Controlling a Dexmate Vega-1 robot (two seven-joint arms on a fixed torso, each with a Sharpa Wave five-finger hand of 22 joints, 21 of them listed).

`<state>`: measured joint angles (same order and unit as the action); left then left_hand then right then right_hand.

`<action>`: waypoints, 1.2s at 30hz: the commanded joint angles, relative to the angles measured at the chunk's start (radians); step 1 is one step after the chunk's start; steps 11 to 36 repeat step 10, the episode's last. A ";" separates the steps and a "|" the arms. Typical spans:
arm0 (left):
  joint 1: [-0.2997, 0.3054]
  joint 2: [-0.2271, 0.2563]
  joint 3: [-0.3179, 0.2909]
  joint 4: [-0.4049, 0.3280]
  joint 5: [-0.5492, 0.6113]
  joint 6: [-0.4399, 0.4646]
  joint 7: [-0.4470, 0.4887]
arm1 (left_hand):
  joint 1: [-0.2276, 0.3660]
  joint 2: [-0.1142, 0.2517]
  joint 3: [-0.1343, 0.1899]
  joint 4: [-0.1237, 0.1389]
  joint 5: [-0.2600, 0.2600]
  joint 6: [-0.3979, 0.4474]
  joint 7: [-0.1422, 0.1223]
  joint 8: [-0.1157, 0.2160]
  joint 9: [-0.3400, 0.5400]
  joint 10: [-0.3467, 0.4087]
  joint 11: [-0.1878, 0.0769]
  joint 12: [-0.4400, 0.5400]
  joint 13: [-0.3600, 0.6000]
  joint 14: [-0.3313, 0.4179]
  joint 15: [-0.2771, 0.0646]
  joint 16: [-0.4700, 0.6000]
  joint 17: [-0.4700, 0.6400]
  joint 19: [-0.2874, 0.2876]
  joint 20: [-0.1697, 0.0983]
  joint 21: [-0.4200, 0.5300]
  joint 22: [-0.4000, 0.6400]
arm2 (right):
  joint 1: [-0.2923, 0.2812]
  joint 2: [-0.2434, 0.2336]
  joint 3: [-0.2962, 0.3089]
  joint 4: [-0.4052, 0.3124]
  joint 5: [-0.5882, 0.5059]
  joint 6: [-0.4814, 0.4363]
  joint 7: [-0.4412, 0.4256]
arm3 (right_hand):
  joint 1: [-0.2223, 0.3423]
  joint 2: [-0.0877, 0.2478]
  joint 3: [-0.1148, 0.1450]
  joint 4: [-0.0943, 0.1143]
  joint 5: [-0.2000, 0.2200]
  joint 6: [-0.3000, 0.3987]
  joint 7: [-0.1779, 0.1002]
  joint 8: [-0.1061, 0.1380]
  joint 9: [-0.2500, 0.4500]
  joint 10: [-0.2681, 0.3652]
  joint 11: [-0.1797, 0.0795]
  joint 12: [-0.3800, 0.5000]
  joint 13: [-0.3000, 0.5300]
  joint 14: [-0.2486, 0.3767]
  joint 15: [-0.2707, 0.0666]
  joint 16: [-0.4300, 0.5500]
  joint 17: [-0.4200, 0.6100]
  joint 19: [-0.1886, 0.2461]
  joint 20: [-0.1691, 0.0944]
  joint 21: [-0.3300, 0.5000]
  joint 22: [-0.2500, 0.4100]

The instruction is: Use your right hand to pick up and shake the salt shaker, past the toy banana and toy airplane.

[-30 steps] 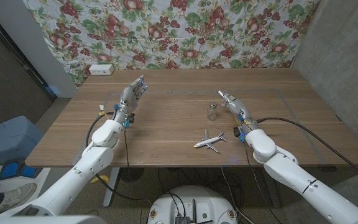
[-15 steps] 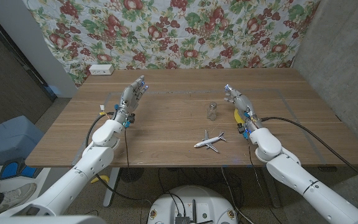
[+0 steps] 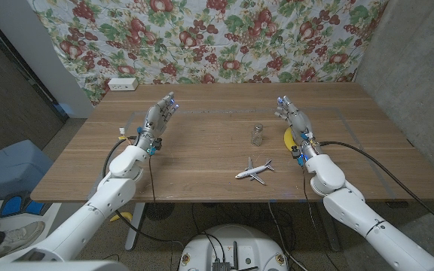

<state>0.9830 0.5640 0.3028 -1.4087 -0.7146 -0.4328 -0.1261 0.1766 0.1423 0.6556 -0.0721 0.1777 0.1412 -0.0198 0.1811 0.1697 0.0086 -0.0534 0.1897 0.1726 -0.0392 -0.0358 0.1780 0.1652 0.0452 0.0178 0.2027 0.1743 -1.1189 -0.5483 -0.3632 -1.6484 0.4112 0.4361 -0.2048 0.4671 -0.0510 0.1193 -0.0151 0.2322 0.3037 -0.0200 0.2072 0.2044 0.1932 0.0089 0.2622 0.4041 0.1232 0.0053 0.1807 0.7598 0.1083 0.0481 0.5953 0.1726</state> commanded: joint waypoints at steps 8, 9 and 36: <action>-0.038 0.017 -0.005 0.072 -0.035 0.040 -0.064 | -0.012 0.031 0.009 0.002 0.002 0.000 -0.001 -0.001 0.005 0.002 -0.003 0.001 0.003 0.004 -0.007 0.000 0.004 0.003 0.003 -0.002 0.004 | -0.028 0.104 0.047 0.022 -0.140 0.078 -0.188 | 0.004 0.022 0.008 -0.011 -0.011 0.050 0.003 0.011 -0.004 0.040 -0.003 -0.020 -0.033 -0.046 -0.013 -0.006 -0.059 -0.074 0.004 -0.060 -0.002; -0.042 0.016 -0.004 0.076 -0.034 0.041 -0.065 | -0.012 0.031 0.009 0.002 0.002 -0.001 -0.001 -0.001 0.005 0.002 -0.003 0.001 0.003 0.003 -0.007 0.000 0.004 0.002 0.003 -0.002 0.004 | -0.027 0.104 0.046 0.024 -0.143 0.079 -0.187 | 0.005 0.023 0.008 -0.011 -0.011 0.052 0.005 0.012 -0.005 0.040 -0.003 -0.021 -0.035 -0.049 -0.013 -0.006 -0.062 -0.074 0.005 -0.061 -0.002; -0.044 0.015 -0.004 0.078 -0.034 0.042 -0.066 | -0.012 0.031 0.009 0.002 0.002 -0.001 0.000 -0.002 0.005 0.001 -0.003 0.001 0.003 0.003 -0.007 0.000 0.004 0.002 0.003 -0.002 0.004 | -0.025 0.108 0.046 0.030 -0.140 0.084 -0.186 | 0.005 0.024 0.008 -0.012 -0.011 0.055 0.006 0.013 -0.005 0.041 -0.003 -0.022 -0.036 -0.049 -0.013 -0.005 -0.064 -0.073 0.005 -0.062 -0.002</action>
